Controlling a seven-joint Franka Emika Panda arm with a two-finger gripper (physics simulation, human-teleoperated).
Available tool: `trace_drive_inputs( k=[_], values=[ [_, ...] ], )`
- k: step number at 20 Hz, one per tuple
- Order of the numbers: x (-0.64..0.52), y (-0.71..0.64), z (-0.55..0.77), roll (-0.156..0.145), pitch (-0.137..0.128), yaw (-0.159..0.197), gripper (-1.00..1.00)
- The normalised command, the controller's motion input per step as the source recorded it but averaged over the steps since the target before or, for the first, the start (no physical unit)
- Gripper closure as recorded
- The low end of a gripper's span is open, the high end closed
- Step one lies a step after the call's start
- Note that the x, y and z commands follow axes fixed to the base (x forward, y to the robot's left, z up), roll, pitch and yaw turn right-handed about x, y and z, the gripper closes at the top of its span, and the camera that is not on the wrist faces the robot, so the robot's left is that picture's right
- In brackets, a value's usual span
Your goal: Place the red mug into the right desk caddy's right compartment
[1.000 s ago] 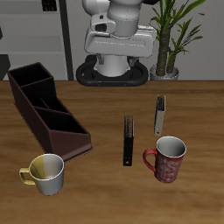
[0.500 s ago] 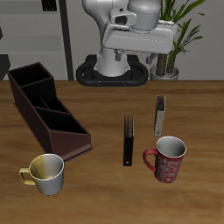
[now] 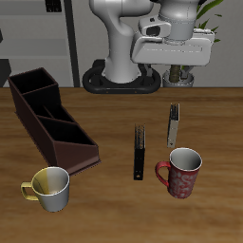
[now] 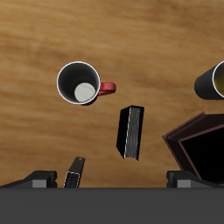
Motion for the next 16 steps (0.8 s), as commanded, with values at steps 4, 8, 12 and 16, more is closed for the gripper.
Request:
trace_drive_inputs(
  k=[4,8,12,16],
  values=[
    [0.21,0.49,-0.11,0.014,-0.031,0.012,-1.00],
    [0.21,0.31,-0.12,0.042,-0.020,0.014,-1.00],
    [0.25,0.04,-0.08,-0.012,-0.014,-0.013,-1.00],
    [0.38,0.10,-0.15,0.026,-0.014,0.015,-1.00]
  ],
)
